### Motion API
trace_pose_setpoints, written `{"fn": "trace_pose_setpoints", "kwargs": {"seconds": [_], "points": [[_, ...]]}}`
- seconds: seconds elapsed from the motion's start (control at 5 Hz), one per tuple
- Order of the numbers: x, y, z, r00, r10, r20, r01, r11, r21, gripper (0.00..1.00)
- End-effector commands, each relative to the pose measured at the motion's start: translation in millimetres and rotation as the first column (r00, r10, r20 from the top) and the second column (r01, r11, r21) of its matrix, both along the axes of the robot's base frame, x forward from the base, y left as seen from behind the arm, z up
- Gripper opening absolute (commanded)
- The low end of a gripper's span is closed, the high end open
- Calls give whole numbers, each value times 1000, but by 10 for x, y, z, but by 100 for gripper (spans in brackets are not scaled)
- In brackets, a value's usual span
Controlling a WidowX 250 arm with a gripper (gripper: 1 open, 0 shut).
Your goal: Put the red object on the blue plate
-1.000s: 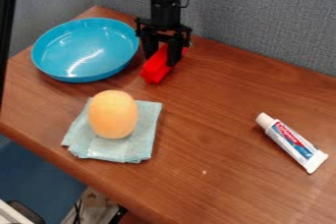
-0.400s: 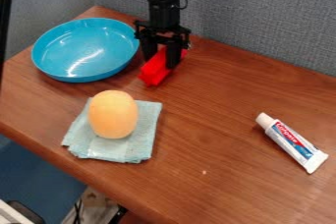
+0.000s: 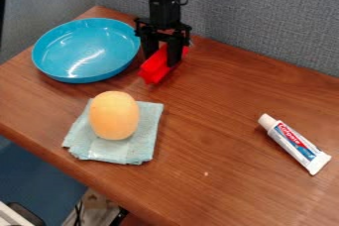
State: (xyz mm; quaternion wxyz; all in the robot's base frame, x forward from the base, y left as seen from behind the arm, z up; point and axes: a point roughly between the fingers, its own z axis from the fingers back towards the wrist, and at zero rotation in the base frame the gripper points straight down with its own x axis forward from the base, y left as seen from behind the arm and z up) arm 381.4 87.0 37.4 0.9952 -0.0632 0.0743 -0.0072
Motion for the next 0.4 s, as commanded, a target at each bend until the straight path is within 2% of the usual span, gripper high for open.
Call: {"fn": "trace_pose_setpoints", "kwargs": {"seconds": [0.0, 0.2], "points": [[35, 73, 469, 994, 15, 112, -16, 1000, 14, 0], [22, 77, 517, 993, 14, 119, -15, 1000, 10, 0]]}}
